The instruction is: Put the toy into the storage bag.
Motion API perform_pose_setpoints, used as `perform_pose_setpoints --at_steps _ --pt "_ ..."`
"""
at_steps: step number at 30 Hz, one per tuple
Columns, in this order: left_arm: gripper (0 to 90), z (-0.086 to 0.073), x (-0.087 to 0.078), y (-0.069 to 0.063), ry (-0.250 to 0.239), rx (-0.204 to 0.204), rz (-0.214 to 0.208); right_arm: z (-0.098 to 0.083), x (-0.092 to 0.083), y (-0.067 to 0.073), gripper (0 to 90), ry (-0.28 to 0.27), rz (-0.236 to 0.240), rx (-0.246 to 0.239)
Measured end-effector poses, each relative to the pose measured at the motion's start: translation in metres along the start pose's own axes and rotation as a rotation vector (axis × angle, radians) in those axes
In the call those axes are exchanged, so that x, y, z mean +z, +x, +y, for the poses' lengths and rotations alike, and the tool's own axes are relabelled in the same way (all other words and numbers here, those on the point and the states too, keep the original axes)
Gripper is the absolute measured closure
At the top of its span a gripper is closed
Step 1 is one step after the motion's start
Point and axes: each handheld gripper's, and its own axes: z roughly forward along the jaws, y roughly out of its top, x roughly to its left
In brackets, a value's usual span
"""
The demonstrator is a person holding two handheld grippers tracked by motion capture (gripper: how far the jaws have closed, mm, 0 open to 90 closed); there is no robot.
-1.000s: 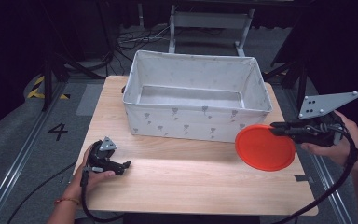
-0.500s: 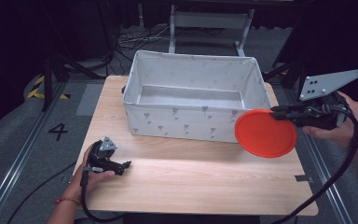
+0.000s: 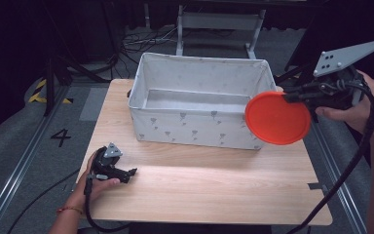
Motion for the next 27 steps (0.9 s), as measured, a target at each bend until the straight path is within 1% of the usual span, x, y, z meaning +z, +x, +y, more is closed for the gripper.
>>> perform_pose_setpoints --at_steps 2,3,6,7,8,9,11,12,17,18,19,20,21,22,27 --pt "0.5 0.000 0.000 0.000 0.000 0.000 0.000 0.006 0.001 -0.004 82.3 -0.003 -0.006 0.001" --pt "0.5 0.000 0.000 0.000 0.000 0.000 0.000 0.012 0.003 -0.009 82.3 -0.007 -0.017 0.004" --pt "0.5 0.000 0.000 0.000 0.000 0.002 0.001 0.018 0.008 -0.015 82.3 -0.009 -0.030 0.007" --pt "0.5 0.000 0.000 0.000 0.000 0.002 0.001 0.018 0.008 -0.015 82.3 -0.009 -0.030 0.007" --pt "0.5 0.000 0.000 0.000 0.000 0.001 0.002 0.023 0.012 -0.019 82.3 -0.013 -0.049 0.015" --pt "0.5 0.000 0.000 0.000 0.000 0.002 0.001 0.023 0.012 -0.019 82.3 -0.013 -0.049 0.015" --pt "0.5 0.000 0.000 0.000 0.000 0.000 0.002 0.030 0.019 -0.027 82.3 -0.008 -0.059 0.024" --pt "0.5 0.000 0.000 0.000 0.000 -0.001 0.001 0.033 0.022 -0.030 82.4 -0.006 -0.053 0.029" --pt "0.5 0.000 0.000 0.000 0.000 0.000 0.002 0.043 0.035 -0.042 82.3 -0.009 -0.067 0.036" --pt "0.5 0.000 0.000 0.000 -0.001 -0.001 0.000 0.044 0.038 -0.045 82.3 -0.005 -0.059 0.040" --pt "0.5 0.000 0.000 0.000 0.000 0.001 -0.001 0.045 0.042 -0.048 82.3 -0.003 -0.061 0.040" --pt "0.5 0.000 0.000 0.000 0.000 0.001 -0.001 0.045 0.042 -0.048 82.3 -0.003 -0.061 0.040" --pt "0.5 0.000 0.000 0.000 0.000 0.002 0.001 0.046 0.051 -0.054 82.3 -0.001 -0.054 0.047" --pt "0.5 0.000 0.000 0.000 0.000 0.001 0.001 0.046 0.054 -0.056 82.3 0.002 -0.061 0.051" --pt "0.5 0.000 0.000 0.000 -0.001 -0.001 0.000 0.044 0.069 -0.067 82.3 0.013 -0.047 0.064"
